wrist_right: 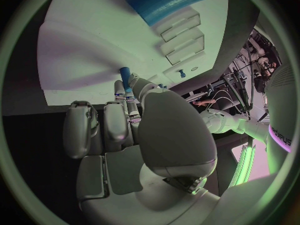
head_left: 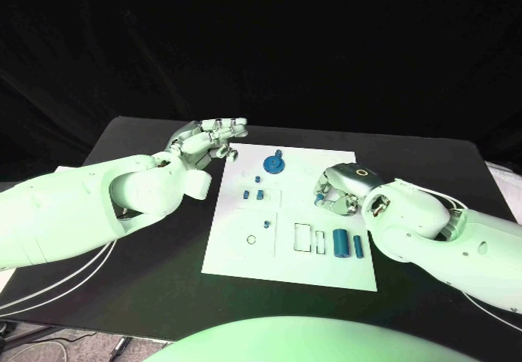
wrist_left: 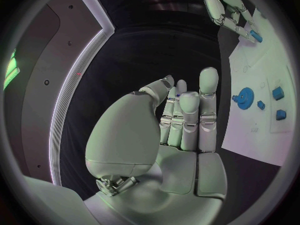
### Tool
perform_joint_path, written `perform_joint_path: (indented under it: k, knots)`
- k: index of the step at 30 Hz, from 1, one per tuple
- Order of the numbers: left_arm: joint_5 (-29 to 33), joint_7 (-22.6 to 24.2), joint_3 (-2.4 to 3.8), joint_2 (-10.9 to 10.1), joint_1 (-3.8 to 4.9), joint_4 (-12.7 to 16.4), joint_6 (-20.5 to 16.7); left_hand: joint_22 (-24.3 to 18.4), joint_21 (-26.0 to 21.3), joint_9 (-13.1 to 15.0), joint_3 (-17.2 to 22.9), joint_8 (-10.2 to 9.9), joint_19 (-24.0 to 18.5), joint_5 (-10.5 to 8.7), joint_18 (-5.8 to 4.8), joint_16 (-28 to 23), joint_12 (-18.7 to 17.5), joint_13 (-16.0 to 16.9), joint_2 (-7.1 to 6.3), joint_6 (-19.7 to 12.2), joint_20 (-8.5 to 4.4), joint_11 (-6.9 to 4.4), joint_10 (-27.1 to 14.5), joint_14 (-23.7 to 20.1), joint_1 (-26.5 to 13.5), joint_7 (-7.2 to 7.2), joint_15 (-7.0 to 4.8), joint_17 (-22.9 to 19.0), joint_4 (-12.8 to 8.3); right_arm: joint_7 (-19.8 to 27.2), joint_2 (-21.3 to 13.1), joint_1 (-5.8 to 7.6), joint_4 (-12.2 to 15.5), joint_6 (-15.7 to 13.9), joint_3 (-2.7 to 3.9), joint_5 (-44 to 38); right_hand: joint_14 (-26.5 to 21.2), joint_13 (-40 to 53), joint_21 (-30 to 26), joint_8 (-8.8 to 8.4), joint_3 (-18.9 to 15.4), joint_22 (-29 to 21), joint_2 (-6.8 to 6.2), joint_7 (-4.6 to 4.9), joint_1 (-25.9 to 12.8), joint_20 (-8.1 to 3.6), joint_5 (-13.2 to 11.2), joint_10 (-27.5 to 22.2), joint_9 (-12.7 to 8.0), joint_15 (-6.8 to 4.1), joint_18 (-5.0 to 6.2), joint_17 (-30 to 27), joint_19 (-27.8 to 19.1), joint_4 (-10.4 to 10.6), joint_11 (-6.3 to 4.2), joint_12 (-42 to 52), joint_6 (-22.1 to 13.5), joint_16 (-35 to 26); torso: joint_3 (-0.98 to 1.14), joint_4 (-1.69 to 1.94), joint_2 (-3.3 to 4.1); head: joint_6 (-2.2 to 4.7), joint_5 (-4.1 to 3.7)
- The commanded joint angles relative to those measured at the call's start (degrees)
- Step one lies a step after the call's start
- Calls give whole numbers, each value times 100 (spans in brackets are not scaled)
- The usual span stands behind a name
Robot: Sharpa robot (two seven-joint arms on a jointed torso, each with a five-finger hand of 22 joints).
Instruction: Assemble the parts on the task board
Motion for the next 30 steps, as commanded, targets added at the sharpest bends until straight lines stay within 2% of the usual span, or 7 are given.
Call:
perform_joint_path:
  k: [1, 6, 10, 13, 18, 24, 30]
  knots:
    - [-42, 14, 3, 8, -4, -3, 117, -6, -29, -8, -2, 29, -12, 35, 64, -9, 16, 6, 41, -17, 9, 6, -34, -33, 35, 32, -7, -5, -28, 111, -48, -11, 99, -595, -1, 12, 195, 14, 27, 20, 60, 19, 71, 2, 85, 22, 39, 69, 25, 49, 61, 14, 32, -29, -8, -23, 61, 28, 3, 0, -4, 10, -2]
    - [-42, -1, 3, 5, -9, -14, 129, -7, -30, -8, 1, 30, -12, 36, 64, -6, 19, 6, 47, -16, 9, 6, -36, -32, 40, 32, -8, -2, -31, 157, -169, 7, 335, -1018, 24, 121, 195, 14, 39, 21, 88, 35, 65, 7, 99, 21, 41, 91, 30, 47, 59, 26, 39, -53, -9, -39, 80, 39, -1, -11, -12, 25, -9]
    - [-42, -4, 3, 5, -17, -16, 134, -7, -30, -8, 1, 30, -12, 36, 64, -6, 19, 6, 47, -16, 9, 6, -36, -32, 40, 32, -8, -2, -31, 175, -240, 33, 527, -1149, 71, 219, 195, 13, 45, 21, 100, 42, 62, 11, 104, 21, 42, 101, 32, 45, 57, 32, 41, -64, -8, -47, 89, 44, 3, -7, -8, 43, -19]
    - [-42, -9, 2, 6, -23, -19, 138, -7, -30, -8, 1, 30, -12, 36, 64, -6, 19, 6, 47, -16, 9, 6, -36, -32, 40, 32, -8, -2, -31, 174, -238, 43, 641, -1094, 93, 389, 195, 13, 53, 16, 139, 53, 59, 18, 119, 20, 62, 120, 37, 44, 56, 43, 45, -92, -5, -72, 101, 56, 0, -3, -9, 51, -51]
    - [-43, -13, 2, 37, -30, -27, 154, -7, -30, -8, 1, 30, -12, 36, 64, -6, 19, 6, 47, -16, 9, 6, -36, -32, 40, 32, -8, -2, -31, 248, -31, -23, 751, -974, 102, 626, 195, 10, 51, 5, 160, 49, 54, 30, 116, 18, 75, 120, 36, 48, 57, 49, 42, -102, 2, -95, 95, 63, -21, 20, -9, 64, -23]
    - [-43, -17, 2, 79, -31, -44, 163, -7, -30, -8, 1, 30, -12, 36, 64, -6, 19, 6, 47, -16, 9, 6, -36, -32, 40, 32, -8, -2, -31, 405, 315, -199, 772, -922, 98, 763, 191, 8, 43, -19, 198, 38, 41, 53, 118, 20, 86, 114, 33, 58, 60, 42, 34, -132, 17, -136, 77, 63, -7, 3, 0, 63, 55]
    - [-44, -17, 2, 133, -32, -78, 172, -8, -33, -11, 1, 31, -11, 37, 64, -4, 27, 8, 53, -19, 9, 7, -44, -34, 46, 34, -8, -5, -37, 561, 656, -311, 746, -773, 22, 816, 189, 8, 39, -31, 223, 32, 44, 66, 123, 22, 97, 114, 32, 64, 61, 42, 30, -152, 25, -158, 71, 65, -15, 10, -2, 29, 121]
